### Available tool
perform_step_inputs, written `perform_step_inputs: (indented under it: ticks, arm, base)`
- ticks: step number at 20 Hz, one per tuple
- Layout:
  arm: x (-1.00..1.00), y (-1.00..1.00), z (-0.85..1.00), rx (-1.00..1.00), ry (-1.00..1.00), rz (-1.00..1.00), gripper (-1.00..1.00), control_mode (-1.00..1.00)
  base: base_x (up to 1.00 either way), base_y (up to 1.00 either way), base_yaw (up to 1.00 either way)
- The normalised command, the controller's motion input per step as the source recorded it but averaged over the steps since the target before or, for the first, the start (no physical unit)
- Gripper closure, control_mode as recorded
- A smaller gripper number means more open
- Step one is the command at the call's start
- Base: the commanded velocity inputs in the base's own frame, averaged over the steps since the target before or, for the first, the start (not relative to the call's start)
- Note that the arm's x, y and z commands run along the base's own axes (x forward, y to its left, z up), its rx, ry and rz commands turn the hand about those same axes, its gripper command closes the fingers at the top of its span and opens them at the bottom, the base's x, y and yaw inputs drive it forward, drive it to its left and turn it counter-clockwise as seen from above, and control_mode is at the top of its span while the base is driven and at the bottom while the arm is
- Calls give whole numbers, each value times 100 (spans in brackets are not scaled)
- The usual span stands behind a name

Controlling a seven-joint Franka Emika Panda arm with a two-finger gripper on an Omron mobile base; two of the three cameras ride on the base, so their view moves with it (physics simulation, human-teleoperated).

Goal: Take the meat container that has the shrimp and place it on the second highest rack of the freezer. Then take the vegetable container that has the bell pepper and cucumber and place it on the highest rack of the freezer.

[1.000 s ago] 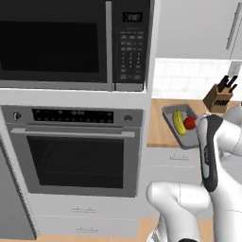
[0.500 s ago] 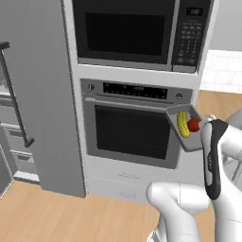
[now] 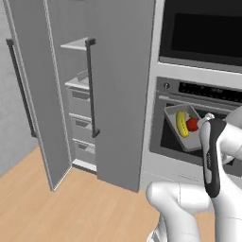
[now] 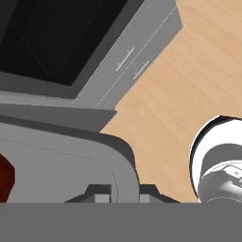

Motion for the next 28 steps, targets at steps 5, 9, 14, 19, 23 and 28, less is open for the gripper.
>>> perform_step_inputs:
  ticks: [5, 9, 14, 19, 23, 28]
  arm:
    - [0, 0, 0, 0, 0, 0, 100, 100]
    - [0, 0, 0, 0, 0, 0, 100, 100]
    - [0, 0, 0, 0, 0, 0, 100, 100]
    - [0, 0, 0, 0, 0, 0, 100, 100]
    - [0, 0, 0, 0, 0, 0, 100, 100]
    - [0, 0, 0, 0, 0, 0, 100, 100]
  base:
    - [57, 100, 22]
    - [98, 98, 4]
    - [90, 70, -1]
    - [86, 59, -9]
    - [83, 13, -17]
    - [77, 0, -17]
